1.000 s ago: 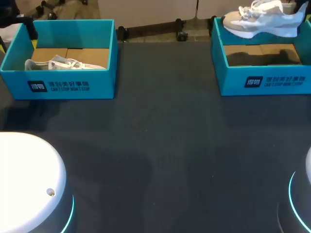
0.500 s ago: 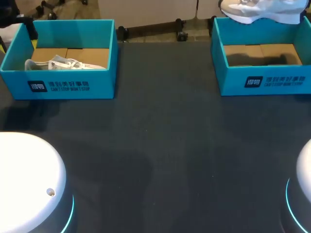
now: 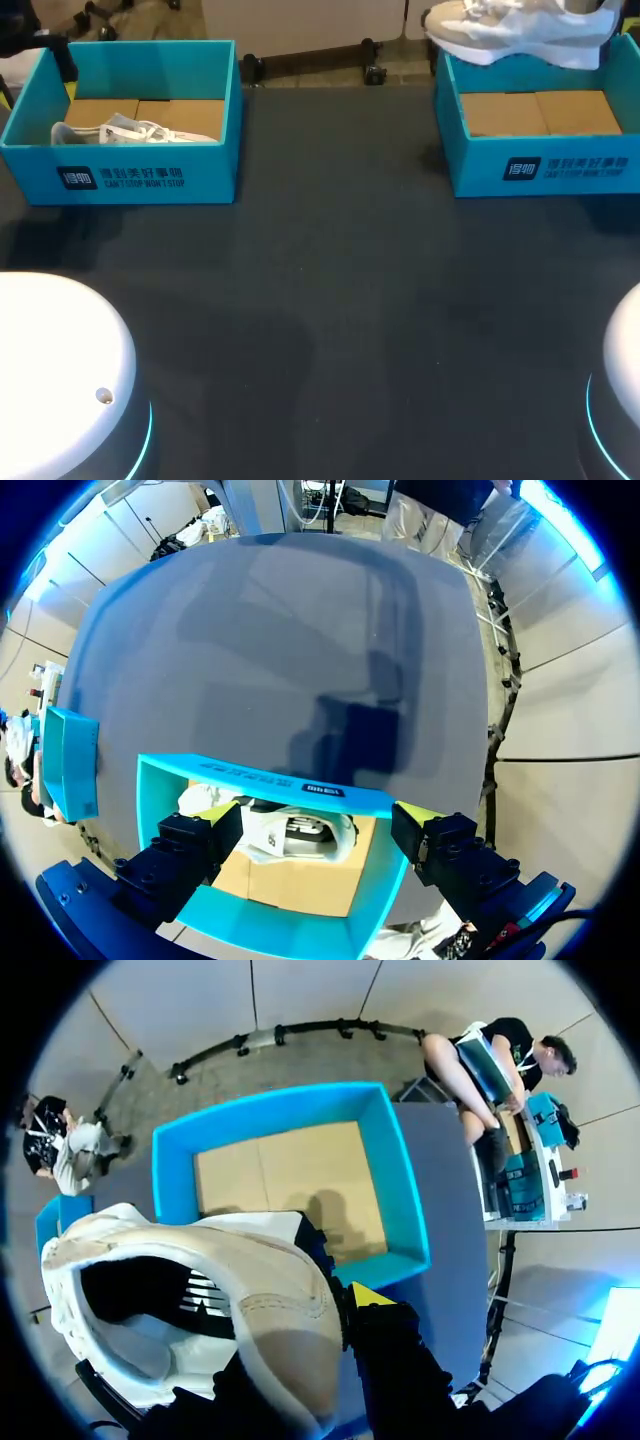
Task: Take the shoe out of the shoebox, open the shoe tongue, remove and reinsert the insole, then place the shoe into the shoebox
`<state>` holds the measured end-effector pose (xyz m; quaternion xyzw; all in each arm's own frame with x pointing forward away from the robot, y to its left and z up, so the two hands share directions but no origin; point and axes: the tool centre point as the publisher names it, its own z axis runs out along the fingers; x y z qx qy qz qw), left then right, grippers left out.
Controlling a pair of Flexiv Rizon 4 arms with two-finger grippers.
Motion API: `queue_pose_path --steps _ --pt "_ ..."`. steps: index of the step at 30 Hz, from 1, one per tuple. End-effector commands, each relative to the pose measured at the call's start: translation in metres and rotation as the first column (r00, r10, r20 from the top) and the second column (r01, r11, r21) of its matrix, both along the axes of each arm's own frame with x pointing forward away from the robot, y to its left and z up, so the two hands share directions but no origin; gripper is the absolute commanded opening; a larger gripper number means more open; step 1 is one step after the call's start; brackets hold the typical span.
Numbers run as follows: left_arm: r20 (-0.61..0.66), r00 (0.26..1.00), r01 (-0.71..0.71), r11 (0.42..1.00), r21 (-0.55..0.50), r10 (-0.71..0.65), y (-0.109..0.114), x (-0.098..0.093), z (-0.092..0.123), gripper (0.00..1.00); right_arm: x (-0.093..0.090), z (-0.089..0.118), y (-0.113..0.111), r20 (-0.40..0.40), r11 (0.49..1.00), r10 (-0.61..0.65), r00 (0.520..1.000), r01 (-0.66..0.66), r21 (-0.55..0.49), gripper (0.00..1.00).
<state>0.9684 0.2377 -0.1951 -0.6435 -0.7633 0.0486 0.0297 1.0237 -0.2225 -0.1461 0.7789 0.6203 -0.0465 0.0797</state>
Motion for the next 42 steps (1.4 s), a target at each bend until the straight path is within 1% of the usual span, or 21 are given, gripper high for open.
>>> queue_pose_path --steps 1,4,7,9,13,16,20,22,24,25,30,35,42 --pt "0.003 1.000 0.000 1.000 0.002 0.000 0.000 -0.002 0.000 1.00 -0.043 0.004 0.022 0.083 1.000 0.007 0.997 -0.004 -0.030 0.00" --pt "0.003 1.000 0.000 1.000 0.002 0.000 0.000 -0.002 0.000 1.00 -0.059 0.004 0.032 0.091 0.999 -0.007 0.996 0.010 -0.035 0.00" --pt "0.003 1.000 0.000 1.000 0.002 0.000 0.000 -0.002 0.000 1.00 -0.079 0.006 0.049 0.093 0.999 -0.027 0.995 0.031 -0.039 0.00" --pt "0.003 1.000 0.000 1.000 0.002 0.000 0.000 -0.002 0.000 1.00 -0.088 0.007 0.057 0.098 0.998 -0.032 0.995 0.037 -0.044 0.00" --pt "0.003 1.000 0.000 1.000 0.002 0.000 0.000 -0.002 0.000 1.00 -0.112 0.010 0.076 0.135 0.997 -0.045 0.990 0.053 -0.054 0.00" --pt "0.003 1.000 0.000 1.000 0.002 0.000 0.000 -0.002 0.000 1.00 -0.130 0.010 0.088 0.130 0.997 -0.049 0.990 0.058 -0.059 0.00" --pt "0.003 1.000 0.000 1.000 0.002 0.000 0.000 -0.002 0.000 1.00 -0.156 0.009 0.109 0.123 0.996 -0.050 0.991 0.057 -0.062 0.00" --pt "0.003 1.000 0.000 1.000 0.002 0.000 0.000 -0.002 0.000 1.00 -0.171 0.006 0.121 0.111 0.996 -0.047 0.993 0.055 -0.068 0.00" --pt "0.003 1.000 0.000 1.000 0.002 0.000 0.000 -0.002 0.000 1.00 -0.179 0.003 0.129 0.108 0.996 -0.049 0.993 0.057 -0.069 0.00" --pt "0.003 1.000 0.000 1.000 0.002 0.000 0.000 -0.002 0.000 1.00 -0.187 0.000 0.137 0.104 0.996 -0.050 0.993 0.057 -0.069 0.00" --pt "0.003 1.000 0.000 1.000 0.002 0.000 0.000 -0.002 0.000 1.00 -0.216 -0.006 0.162 0.107 0.995 -0.061 0.992 0.069 -0.073 0.00" --pt "0.003 1.000 0.000 1.000 0.002 0.000 0.000 -0.002 0.000 1.00 -0.248 -0.011 0.183 0.123 0.995 -0.071 0.990 0.079 -0.066 0.00" --pt "0.003 1.000 0.000 1.000 0.002 0.000 0.000 -0.002 0.000 1.00 -0.288 -0.021 0.210 0.104 0.995 -0.063 0.993 0.070 -0.065 0.00"
